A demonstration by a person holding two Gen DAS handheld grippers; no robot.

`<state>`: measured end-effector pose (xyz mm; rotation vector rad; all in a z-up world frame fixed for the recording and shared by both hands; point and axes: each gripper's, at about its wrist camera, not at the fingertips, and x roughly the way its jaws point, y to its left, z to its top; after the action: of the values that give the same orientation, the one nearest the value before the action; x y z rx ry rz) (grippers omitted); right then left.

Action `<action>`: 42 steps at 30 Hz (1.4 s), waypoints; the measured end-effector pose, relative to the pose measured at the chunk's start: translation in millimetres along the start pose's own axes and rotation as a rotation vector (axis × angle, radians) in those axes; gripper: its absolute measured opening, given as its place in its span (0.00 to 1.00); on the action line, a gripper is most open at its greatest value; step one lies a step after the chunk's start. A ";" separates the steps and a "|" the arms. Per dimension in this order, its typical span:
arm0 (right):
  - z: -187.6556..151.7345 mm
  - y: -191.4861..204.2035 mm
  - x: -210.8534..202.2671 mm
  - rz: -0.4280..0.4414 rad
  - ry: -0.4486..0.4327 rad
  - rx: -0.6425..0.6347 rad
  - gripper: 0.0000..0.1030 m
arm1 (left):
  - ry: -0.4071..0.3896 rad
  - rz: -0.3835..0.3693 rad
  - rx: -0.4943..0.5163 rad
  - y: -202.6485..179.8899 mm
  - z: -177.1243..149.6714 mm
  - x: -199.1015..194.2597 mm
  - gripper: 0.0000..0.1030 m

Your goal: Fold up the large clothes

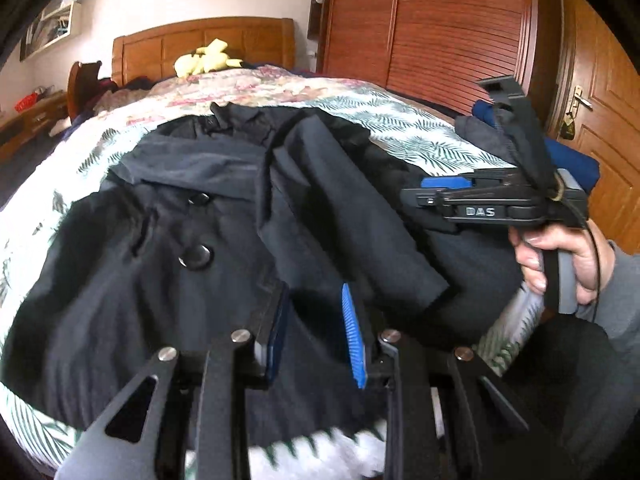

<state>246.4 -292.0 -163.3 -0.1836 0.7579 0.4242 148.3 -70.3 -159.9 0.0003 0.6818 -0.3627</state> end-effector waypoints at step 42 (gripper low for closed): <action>15.4 7.9 -41.1 0.107 -0.123 0.013 0.47 | -0.048 0.306 0.008 95.5 84.8 -51.5 0.02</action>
<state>226.0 -292.6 -123.7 -0.1042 0.6516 0.5277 194.9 26.1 -73.4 0.1021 0.6217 -0.0713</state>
